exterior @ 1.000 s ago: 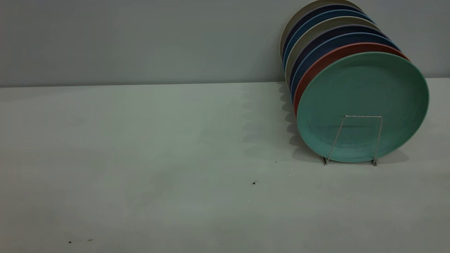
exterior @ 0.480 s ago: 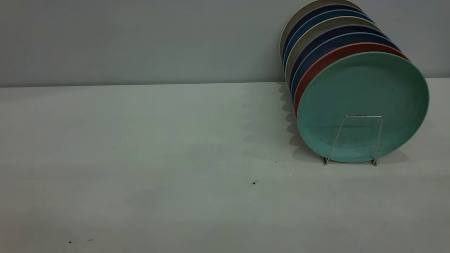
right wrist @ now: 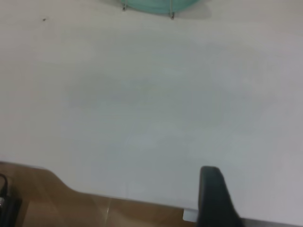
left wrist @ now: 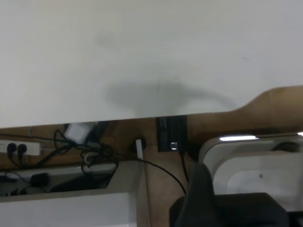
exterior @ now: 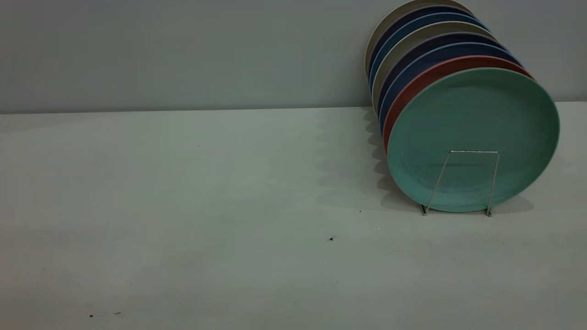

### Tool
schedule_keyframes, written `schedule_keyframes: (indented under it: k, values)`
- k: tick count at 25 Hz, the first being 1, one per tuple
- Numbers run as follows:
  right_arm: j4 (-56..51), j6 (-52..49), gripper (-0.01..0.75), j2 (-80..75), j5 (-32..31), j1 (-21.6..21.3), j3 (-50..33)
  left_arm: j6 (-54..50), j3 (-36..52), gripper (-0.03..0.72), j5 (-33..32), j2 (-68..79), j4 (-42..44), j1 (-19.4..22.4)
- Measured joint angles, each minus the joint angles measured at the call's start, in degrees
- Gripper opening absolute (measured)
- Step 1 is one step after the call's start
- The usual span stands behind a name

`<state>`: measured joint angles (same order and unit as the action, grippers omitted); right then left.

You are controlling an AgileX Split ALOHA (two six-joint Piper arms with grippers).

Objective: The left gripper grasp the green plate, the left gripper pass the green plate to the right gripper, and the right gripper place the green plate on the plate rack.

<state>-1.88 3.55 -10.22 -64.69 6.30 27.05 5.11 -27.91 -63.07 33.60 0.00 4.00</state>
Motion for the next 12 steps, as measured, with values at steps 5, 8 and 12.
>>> schedule_keyframes:
  k: [5,8,12]
  values:
    - [0.00,-0.12,0.458,0.00,0.00,0.00,0.00,-0.32,0.00,0.581,0.00,-1.38,0.00,0.00]
    - [0.00,-0.12,0.458,0.80,0.00,-0.07,0.00,-0.36,0.00,0.581,0.00,-2.53,0.00,0.00]
    - [-0.06,-0.12,0.458,6.72,0.00,-1.99,0.00,-0.36,0.00,0.581,0.00,-4.50,0.00,0.00]
